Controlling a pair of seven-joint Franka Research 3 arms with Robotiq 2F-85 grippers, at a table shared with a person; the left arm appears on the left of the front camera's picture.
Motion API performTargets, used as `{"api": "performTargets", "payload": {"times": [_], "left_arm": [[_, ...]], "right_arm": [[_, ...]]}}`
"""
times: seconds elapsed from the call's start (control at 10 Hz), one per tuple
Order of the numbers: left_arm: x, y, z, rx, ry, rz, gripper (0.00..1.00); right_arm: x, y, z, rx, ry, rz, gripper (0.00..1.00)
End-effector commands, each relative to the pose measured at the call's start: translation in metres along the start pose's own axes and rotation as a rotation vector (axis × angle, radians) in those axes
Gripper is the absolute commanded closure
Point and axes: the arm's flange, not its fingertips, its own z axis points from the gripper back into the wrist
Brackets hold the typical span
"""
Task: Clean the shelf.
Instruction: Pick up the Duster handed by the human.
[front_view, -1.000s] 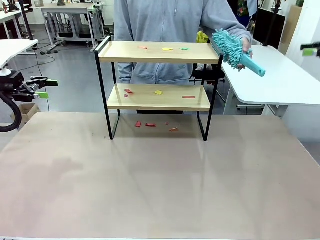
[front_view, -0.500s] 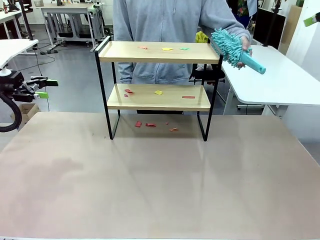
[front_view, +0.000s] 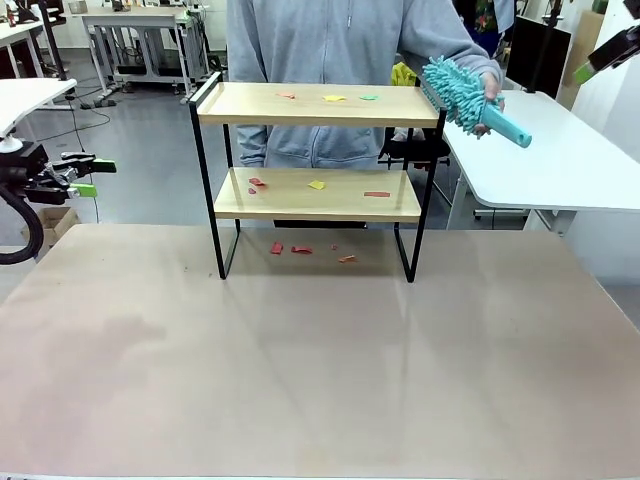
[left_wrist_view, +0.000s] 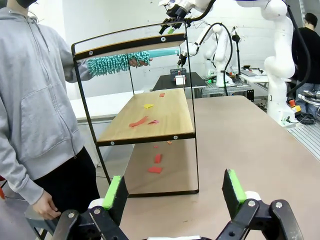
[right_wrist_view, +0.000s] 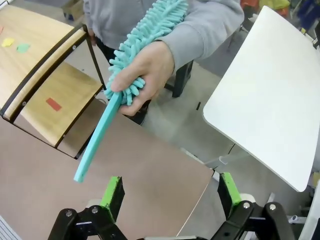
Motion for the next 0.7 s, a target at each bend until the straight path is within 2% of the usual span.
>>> {"api": "performTargets", "payload": {"times": [0.0,0.3,0.6], "left_arm": [[0.001,0.000,0.000,-0.001,-0.002,-0.005,0.00],[0.001,0.000,0.000,-0.001,-0.002,-0.005,0.00],[0.001,0.000,0.000,-0.001,-0.002,-0.005,0.00]], "right_arm": [[0.005,-0.012,0.009,0.018,-0.019,0.020,0.00],[0.001,-0.009,0.010,-0.001,-0.008,-0.005,0.00],[0.012,0.064,0.020,-0.105,0.060,-0.165,0.00]]}}
